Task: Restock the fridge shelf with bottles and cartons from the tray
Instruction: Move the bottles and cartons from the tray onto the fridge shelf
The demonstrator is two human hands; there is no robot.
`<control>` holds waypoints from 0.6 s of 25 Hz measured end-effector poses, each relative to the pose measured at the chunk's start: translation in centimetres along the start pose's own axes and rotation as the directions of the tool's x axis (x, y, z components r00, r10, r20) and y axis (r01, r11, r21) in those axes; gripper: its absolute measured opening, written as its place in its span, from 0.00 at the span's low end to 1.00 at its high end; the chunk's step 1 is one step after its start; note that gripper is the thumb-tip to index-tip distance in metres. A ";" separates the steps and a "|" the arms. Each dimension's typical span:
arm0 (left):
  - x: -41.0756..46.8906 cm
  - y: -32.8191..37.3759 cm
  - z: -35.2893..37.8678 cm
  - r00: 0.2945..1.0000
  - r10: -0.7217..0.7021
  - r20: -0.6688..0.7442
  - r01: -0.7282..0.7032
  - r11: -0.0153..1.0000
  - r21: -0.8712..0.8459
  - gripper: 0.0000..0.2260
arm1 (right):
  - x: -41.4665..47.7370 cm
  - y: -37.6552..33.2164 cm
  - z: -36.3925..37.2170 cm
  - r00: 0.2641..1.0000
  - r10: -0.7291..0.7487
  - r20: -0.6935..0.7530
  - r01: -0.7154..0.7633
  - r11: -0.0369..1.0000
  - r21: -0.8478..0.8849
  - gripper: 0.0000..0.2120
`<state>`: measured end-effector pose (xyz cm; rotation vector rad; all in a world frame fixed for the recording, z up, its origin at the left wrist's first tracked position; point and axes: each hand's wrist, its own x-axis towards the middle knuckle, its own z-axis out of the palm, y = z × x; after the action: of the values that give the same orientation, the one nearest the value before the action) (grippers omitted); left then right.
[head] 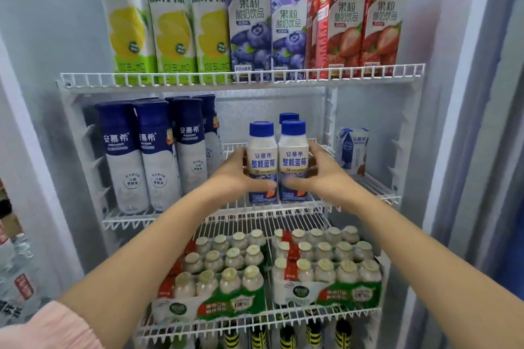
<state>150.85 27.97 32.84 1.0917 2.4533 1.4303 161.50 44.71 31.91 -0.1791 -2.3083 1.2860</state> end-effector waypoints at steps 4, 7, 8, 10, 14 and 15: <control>0.2 -0.1 -0.3 0.999 0.017 -0.027 -0.014 0.994 0.113 0.31 | 0.1 0.5 0.4 0.992 0.018 -0.125 -0.045 0.976 -0.215 0.31; 0.7 -0.1 0.3 0.995 0.027 -0.092 -0.017 0.994 0.105 0.29 | 1.0 0.2 0.8 0.988 0.025 -0.151 -0.068 0.956 -0.284 0.25; 0.8 -0.2 0.4 0.995 0.027 -0.094 -0.018 0.995 0.102 0.30 | 1.3 0.3 1.0 0.987 0.026 -0.159 -0.072 0.952 -0.296 0.24; 1.0 -0.4 0.5 0.996 0.021 -0.083 -0.012 0.995 0.100 0.30 | 1.5 0.6 1.4 0.983 0.028 -0.182 -0.085 0.947 -0.311 0.24; 0.8 -0.5 0.7 0.996 -0.005 -0.090 0.015 0.994 0.110 0.29 | 1.1 0.5 1.9 0.977 0.040 -0.211 -0.109 0.940 -0.324 0.24; 0.4 -0.5 0.8 0.994 -0.013 -0.107 0.027 0.991 0.130 0.29 | 0.7 0.3 1.9 0.971 0.032 -0.237 -0.115 0.932 -0.343 0.26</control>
<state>150.62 28.69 32.11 1.0365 2.6588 1.3720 159.99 43.67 31.11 -0.5126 -2.3288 0.8185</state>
